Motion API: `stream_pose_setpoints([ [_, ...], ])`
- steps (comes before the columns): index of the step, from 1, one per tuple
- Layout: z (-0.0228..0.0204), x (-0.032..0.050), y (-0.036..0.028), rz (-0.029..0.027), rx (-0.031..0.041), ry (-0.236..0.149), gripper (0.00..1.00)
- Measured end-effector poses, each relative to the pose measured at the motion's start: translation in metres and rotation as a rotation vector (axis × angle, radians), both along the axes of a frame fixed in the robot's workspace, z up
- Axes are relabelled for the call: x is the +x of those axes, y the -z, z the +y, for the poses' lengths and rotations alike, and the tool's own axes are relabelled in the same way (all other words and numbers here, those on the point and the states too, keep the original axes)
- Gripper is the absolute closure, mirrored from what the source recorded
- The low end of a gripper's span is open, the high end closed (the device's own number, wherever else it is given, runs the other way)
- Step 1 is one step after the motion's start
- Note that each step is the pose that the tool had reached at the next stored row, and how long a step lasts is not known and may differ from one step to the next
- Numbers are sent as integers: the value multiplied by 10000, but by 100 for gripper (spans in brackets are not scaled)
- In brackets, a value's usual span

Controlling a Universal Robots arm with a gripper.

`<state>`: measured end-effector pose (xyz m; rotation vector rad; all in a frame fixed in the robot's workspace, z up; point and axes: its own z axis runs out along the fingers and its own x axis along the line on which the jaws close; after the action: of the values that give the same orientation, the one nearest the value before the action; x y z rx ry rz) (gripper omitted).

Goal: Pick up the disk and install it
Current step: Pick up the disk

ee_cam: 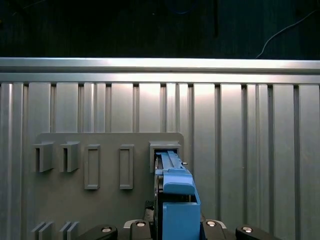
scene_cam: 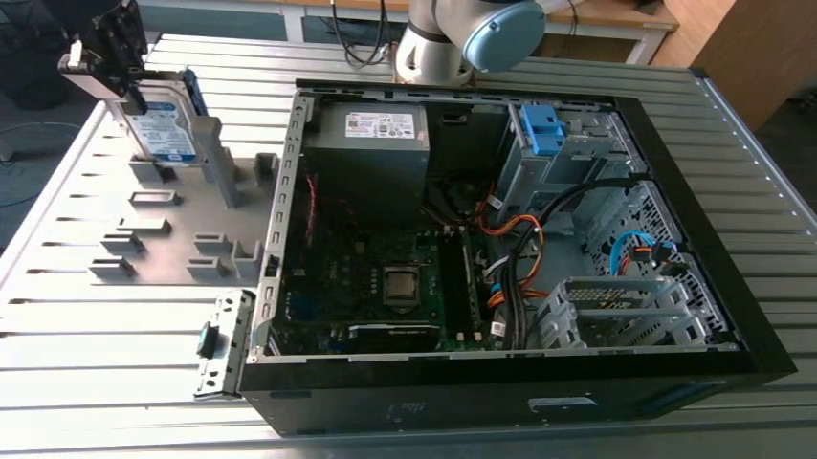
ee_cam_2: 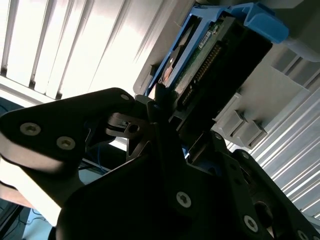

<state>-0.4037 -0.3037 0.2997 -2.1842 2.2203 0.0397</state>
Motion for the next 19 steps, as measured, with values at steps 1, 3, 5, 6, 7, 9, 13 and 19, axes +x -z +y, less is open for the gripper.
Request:
stream_pose_setpoints([
  [1,0,0,-4,1,1,0,64],
  [3,0,0,-11,0,4,0,64],
  [5,0,0,-19,0,6,0,64],
  [6,0,0,-23,-1,7,0,64],
  [7,0,0,-27,-1,9,0,64],
  [9,0,0,-36,0,10,0,64],
  [13,0,0,-53,0,13,0,64],
  [19,0,0,-78,-2,18,0,64],
])
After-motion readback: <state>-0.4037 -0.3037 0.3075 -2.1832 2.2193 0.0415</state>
